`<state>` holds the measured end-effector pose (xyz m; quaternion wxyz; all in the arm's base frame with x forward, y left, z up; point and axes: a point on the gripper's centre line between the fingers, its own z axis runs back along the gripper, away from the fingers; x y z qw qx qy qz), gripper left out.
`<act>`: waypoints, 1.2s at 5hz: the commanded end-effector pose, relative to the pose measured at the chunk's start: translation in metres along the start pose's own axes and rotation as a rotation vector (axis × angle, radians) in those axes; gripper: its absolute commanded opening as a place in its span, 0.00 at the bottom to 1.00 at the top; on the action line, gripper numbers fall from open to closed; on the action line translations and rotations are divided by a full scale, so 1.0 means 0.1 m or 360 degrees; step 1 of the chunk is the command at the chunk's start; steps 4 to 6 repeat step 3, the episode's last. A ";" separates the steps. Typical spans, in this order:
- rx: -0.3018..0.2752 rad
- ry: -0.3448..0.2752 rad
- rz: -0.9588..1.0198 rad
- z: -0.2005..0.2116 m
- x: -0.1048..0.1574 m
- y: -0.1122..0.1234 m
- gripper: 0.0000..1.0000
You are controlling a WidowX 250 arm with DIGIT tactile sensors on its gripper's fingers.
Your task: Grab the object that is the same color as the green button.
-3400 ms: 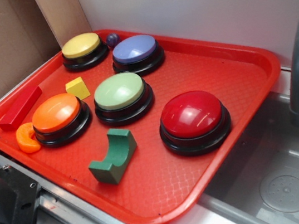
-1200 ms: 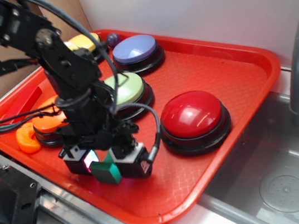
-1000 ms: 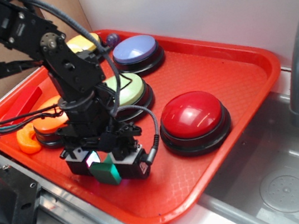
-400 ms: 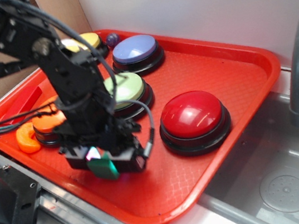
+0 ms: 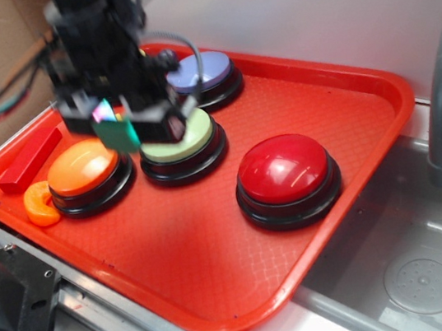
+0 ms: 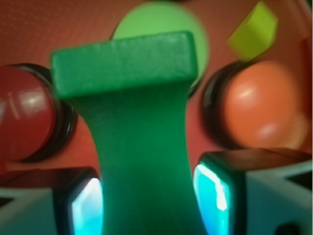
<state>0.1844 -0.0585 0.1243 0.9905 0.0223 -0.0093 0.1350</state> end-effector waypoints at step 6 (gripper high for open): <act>0.0014 -0.0205 -0.0051 0.87 0.07 0.40 0.09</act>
